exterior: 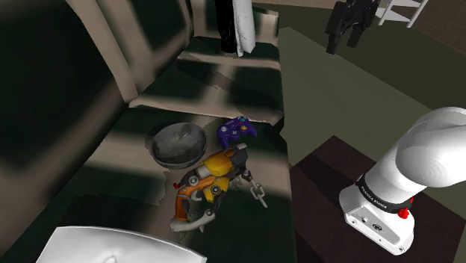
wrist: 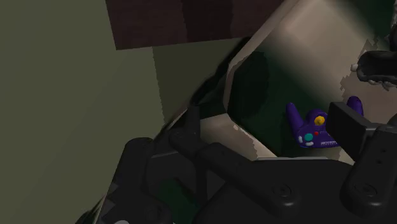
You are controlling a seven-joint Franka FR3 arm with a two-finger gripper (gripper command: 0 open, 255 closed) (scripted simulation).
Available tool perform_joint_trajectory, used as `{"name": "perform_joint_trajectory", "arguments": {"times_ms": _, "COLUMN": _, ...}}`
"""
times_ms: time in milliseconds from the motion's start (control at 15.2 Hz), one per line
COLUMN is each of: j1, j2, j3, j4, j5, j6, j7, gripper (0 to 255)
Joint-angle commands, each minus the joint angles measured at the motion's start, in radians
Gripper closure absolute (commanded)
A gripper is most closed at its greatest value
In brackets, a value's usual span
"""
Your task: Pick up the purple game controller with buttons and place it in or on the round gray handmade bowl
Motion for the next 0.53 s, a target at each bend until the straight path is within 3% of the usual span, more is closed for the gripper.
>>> {"name": "perform_joint_trajectory", "arguments": {"times_ms": 0, "j1": 0.000, "j2": 0.000, "j3": 0.000, "j4": 0.000, "j5": 0.000, "j6": 0.000, "j7": 0.000, "gripper": 0}}
{"name": "perform_joint_trajectory", "arguments": {"times_ms": 462, "j1": 0.067, "j2": 0.081, "j3": -0.043, "j4": -0.165, "j5": 0.027, "j6": 0.268, "j7": -0.180, "gripper": 0}}
